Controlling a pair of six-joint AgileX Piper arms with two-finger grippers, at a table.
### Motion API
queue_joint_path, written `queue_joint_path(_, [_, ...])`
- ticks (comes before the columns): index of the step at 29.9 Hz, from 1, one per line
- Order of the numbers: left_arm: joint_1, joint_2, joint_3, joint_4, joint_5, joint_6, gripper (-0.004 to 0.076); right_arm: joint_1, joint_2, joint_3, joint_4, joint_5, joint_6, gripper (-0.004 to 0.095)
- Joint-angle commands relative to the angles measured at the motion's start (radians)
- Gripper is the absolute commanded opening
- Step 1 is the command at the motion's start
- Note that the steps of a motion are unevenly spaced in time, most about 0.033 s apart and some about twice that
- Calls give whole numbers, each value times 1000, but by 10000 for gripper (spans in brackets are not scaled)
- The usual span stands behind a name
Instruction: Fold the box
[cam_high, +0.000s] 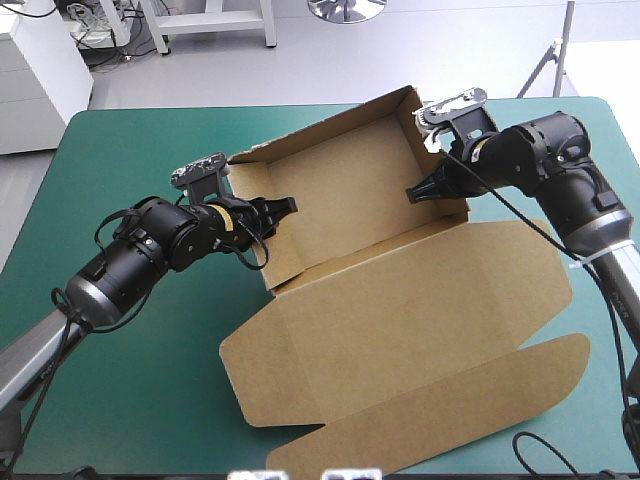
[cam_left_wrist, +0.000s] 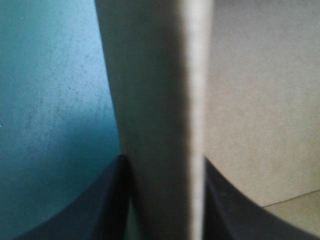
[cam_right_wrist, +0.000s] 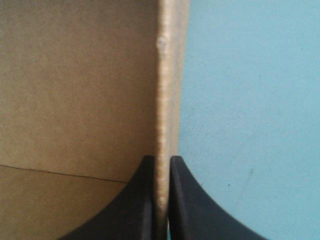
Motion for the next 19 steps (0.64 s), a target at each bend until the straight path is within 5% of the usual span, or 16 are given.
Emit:
queue_joint_path(1, [-5, -34, -32, -13, -71, -9, 0, 0, -47, -31, 25, -55, 10, -1])
queue_joint_path(13, [-5, -34, -32, 36, -62, 1, -10, 0, -47, -31, 6, -37, 62, -1])
queue_joint_path(19, [-3, -10, -73, 41, 53, 72, -10, 0, -47, -31, -30, 42, 141, -1])
